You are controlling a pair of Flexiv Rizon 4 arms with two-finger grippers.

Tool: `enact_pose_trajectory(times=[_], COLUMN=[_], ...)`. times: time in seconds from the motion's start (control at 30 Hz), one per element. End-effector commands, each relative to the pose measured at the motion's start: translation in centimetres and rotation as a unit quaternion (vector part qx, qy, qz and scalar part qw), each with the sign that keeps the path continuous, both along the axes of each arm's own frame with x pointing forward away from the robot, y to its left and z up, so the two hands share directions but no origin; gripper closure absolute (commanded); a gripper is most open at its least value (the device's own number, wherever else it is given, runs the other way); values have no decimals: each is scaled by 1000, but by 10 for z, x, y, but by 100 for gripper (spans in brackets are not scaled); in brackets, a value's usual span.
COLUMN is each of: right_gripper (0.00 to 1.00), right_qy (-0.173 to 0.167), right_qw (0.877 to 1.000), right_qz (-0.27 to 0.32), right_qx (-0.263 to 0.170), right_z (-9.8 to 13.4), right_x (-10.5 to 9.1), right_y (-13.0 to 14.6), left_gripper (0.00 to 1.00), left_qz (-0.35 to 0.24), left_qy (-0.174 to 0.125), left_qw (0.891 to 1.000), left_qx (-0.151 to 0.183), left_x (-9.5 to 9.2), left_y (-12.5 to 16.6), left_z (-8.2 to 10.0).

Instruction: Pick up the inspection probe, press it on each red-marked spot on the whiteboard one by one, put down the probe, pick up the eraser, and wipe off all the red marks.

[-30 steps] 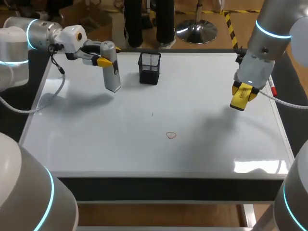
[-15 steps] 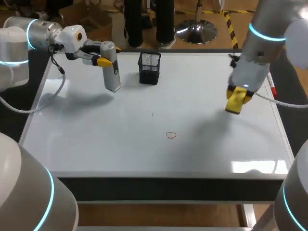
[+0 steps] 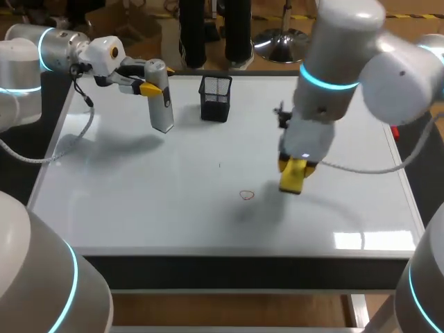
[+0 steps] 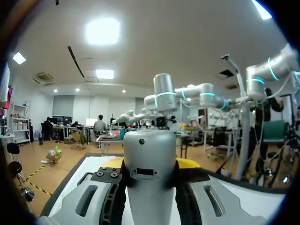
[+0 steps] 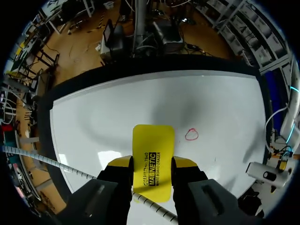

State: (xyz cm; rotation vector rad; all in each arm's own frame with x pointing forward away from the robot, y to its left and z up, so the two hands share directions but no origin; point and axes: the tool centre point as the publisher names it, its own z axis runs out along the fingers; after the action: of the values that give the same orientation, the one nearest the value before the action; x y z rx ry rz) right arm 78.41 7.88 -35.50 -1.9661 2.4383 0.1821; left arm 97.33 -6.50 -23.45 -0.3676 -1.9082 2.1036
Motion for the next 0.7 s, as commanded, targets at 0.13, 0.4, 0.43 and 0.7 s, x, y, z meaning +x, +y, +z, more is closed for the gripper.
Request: enact_pose_trajectory(times=[0.13, 0.4, 0.43, 0.7], right_gripper=[100, 100, 100, 100], right_qy=[0, 10, 10, 11], right_qw=[998, 995, 995, 992], right_qz=[50, 100, 102, 129], right_qx=[-36, -15, -17, -8], right_z=[-14, -35, -37, -48], right_x=[-11, -11, -10, -6], right_y=[66, 112, 116, 128], left_gripper=[100, 100, 100, 100], left_qz=[0, 0, 0, 0], left_qy=[0, 0, 0, 0], left_qw=[1000, 1000, 1000, 1000], left_qx=[1, 1, 1, 1], left_x=[0, 0, 0, 0], left_y=[0, 0, 0, 0], left_z=[2, 2, 2, 2])
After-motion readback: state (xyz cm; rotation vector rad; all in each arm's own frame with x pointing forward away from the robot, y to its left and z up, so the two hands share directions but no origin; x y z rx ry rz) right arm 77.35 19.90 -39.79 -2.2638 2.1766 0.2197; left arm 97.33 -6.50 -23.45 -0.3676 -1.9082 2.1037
